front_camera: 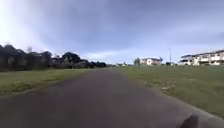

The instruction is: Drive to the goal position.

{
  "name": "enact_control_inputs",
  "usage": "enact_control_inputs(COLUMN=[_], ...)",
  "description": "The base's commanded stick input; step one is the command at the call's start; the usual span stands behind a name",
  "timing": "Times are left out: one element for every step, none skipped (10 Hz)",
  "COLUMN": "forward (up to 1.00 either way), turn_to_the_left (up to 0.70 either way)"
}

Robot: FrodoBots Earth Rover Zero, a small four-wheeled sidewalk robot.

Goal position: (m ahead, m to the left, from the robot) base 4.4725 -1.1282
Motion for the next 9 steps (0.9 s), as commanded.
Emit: enact_control_inputs(forward=[1.00,1.00,1.00,1.00,1.00,1.00,1.00,1.00,1.00], turn_to_the_left=[0.00,0.00,0.00,0.00,0.00,0.00,0.00,0.00,0.00])
